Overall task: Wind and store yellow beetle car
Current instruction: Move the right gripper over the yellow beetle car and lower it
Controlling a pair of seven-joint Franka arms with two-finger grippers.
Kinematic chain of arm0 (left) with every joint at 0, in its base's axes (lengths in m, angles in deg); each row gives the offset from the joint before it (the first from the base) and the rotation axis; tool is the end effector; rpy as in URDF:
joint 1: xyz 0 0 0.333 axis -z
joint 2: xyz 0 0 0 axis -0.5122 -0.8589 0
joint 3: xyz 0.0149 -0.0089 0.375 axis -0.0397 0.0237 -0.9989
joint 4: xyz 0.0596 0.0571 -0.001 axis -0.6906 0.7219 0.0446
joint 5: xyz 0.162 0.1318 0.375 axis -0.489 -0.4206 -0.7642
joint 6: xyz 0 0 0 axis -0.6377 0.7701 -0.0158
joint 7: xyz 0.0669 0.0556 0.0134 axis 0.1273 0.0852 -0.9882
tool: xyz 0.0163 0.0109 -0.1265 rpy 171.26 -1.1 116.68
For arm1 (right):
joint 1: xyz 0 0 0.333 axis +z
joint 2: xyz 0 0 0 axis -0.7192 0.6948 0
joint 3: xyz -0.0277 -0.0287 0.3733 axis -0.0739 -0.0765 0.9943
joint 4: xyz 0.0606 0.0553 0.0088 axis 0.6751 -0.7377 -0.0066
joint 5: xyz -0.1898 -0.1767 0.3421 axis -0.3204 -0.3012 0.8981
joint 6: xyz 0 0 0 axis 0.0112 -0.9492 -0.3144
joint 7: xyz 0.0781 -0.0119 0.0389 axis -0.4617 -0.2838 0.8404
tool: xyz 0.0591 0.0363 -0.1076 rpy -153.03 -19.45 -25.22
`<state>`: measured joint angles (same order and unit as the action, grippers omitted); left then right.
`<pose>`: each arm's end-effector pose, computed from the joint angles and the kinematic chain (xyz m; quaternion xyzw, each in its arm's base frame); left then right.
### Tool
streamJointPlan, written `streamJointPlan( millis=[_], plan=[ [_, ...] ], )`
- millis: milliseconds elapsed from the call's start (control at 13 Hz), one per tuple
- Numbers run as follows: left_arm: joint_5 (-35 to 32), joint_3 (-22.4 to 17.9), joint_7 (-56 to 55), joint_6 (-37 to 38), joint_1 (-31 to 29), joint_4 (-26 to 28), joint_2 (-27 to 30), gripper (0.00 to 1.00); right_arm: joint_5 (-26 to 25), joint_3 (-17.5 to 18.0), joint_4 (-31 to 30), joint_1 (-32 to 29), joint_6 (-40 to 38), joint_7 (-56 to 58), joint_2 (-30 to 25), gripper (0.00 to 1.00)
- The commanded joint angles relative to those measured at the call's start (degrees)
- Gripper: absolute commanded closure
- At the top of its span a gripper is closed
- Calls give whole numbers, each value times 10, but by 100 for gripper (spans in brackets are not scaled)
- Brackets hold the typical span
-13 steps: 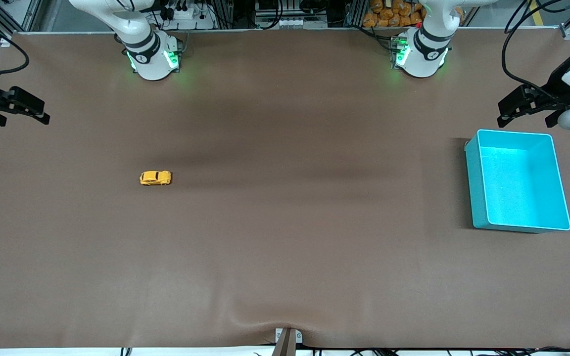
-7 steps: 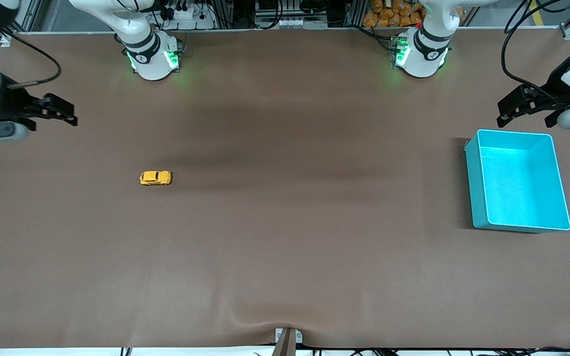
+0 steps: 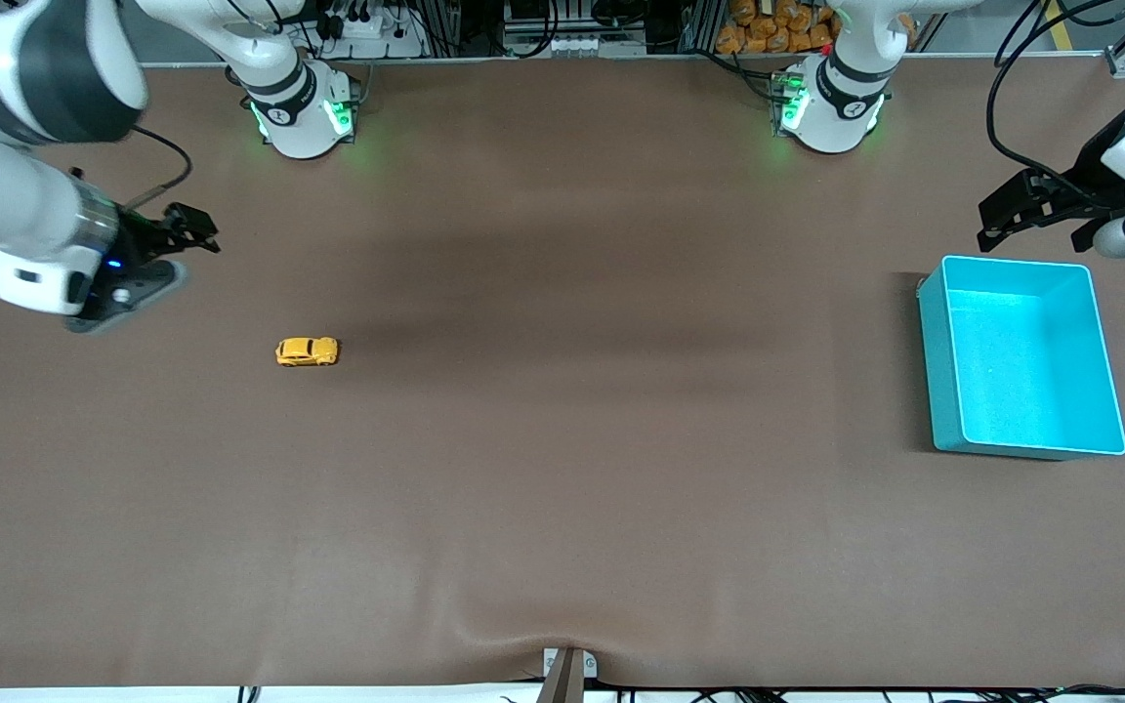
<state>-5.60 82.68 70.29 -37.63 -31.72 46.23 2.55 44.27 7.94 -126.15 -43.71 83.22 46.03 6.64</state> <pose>0.5824 -0.0731 0.6953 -1.0000 0.0051 -0.0074 0.0011 0.5624 0.0645 0.5196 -0.9429 -0.3078 0.1259 0.0212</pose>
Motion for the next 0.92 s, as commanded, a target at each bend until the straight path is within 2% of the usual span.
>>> streamJointPlan(
  millis=[0,153,307,460,613,690,843],
  plan=[
    [-2,0,5,2,-1,10,10,0,-35,40,-84,-9,72,64,-13,0],
    [-2,0,7,2,-1,9,8,0,-59,62,-128,-8,121,102,-13,0],
    [-3,-1,8,2,-1,7,7,0,-64,63,-164,-9,173,165,-12,0],
    [-3,-1,8,-5,-1,5,6,0,-64,63,-219,-18,262,230,-11,0],
    [-4,-2,8,-10,-1,3,4,0,-67,62,-248,-26,325,288,16,0],
    [-9,-1,8,-10,-1,3,4,0,-72,61,-249,-27,340,327,38,6],
    [-13,-1,8,-10,0,3,4,0,-73,57,-258,-28,384,357,65,8]
  ],
)
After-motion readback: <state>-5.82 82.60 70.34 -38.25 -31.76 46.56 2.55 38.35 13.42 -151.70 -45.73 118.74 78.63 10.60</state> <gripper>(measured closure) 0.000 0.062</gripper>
